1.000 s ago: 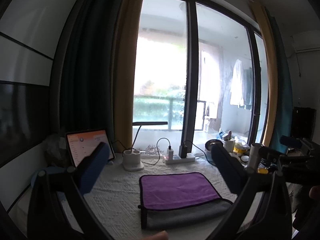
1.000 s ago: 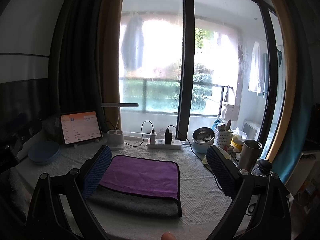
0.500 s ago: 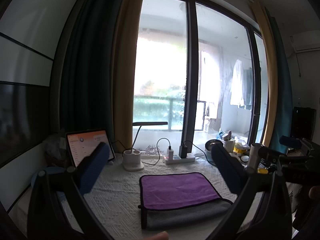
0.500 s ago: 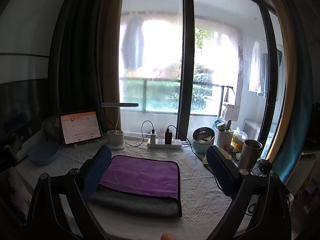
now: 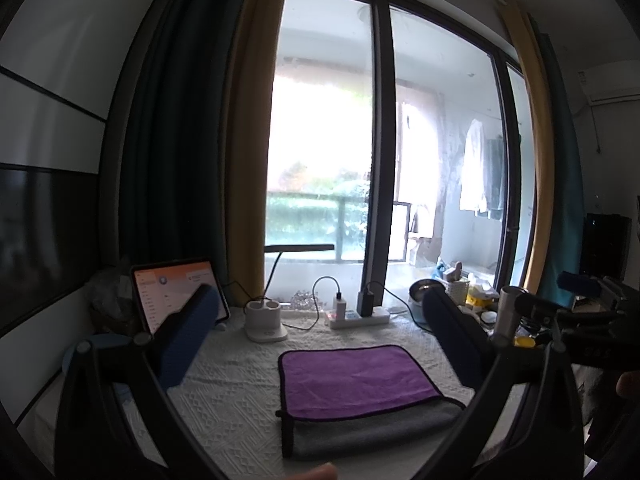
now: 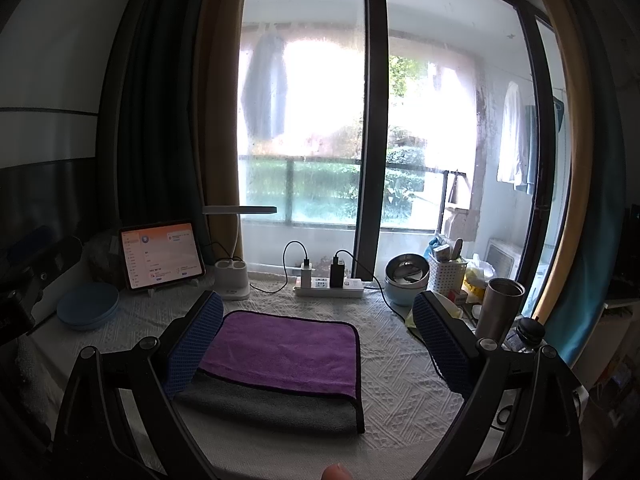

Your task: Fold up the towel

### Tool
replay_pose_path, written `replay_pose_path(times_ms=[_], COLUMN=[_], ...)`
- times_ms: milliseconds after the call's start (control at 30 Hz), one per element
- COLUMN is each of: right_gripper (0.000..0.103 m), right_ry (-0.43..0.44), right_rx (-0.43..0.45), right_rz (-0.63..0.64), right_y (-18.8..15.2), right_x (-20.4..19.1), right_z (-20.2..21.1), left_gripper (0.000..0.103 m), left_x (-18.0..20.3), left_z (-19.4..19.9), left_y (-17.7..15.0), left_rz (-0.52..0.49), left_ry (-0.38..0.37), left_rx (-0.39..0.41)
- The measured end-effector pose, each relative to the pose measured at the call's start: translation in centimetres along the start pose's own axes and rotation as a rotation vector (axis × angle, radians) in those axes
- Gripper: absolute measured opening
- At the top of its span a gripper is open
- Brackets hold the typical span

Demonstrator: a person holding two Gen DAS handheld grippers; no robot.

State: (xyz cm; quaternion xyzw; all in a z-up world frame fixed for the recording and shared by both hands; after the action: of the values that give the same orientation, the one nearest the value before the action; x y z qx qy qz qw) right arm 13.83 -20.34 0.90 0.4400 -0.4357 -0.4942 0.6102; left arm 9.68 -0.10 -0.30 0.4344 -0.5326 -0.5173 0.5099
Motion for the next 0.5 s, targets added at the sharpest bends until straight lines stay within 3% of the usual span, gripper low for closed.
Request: replay_pose_path(times_ms=[500], right_gripper=[0.098], right_ry=[-0.001], right_rx=[-0.001], right_rz=[0.001], right_y=[0.06], right_x=[-0.01], right_z=[0.11], left_gripper=[0.103], left_x=[0.07], left_z=[0.15], left_y=[0.01], left_rz=[0.001], left_ry=[-0.002], left_rx=[0.004])
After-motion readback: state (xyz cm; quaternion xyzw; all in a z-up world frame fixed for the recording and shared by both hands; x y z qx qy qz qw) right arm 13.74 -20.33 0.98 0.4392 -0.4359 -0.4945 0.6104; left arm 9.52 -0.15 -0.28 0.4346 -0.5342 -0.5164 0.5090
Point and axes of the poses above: each gripper's, at about its wrist camera, not at the fingertips, and z roughly against the way its jaws point, x to its right, y to its top, the point moved 10 cm from there along -z, roughly the way its jaws point, and after that the axes turned 5 degrees about -y, right-handed, at the moved point
